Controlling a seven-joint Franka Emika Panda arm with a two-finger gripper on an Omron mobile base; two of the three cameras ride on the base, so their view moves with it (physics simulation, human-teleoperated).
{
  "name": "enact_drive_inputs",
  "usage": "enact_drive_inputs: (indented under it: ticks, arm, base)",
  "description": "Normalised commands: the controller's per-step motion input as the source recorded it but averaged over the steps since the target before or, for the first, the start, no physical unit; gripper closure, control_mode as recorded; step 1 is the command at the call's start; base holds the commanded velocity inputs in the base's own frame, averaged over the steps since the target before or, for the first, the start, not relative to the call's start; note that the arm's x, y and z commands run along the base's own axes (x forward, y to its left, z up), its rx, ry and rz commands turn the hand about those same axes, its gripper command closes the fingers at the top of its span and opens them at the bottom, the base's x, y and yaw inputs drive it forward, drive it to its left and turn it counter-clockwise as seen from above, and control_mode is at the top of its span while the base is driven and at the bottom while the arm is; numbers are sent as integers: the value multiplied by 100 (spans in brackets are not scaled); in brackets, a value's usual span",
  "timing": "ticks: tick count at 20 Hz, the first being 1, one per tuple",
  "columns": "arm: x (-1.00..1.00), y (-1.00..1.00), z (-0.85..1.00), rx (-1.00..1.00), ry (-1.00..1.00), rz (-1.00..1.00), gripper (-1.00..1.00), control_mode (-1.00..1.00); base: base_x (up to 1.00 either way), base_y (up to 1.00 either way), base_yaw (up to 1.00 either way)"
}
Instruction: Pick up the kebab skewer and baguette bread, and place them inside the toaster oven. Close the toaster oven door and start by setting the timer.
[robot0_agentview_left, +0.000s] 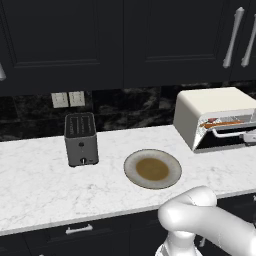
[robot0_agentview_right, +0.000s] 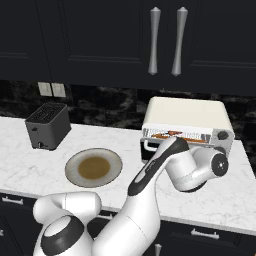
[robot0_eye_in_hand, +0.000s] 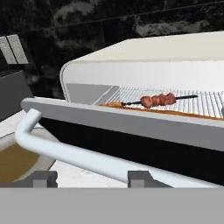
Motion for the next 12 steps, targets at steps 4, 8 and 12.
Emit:
enact_drive_inputs:
  ticks: [4, 8, 12]
  arm:
    - [86, 1, 8, -2, -10, 0, -100, -100]
    - [65, 0, 9, -1, -7, 0, -100, -100]
    - [44, 2, 5, -2, -11, 0, -100, -100]
  base:
    - [0, 0, 0]
    - [0, 0, 0]
    - [0, 0, 0]
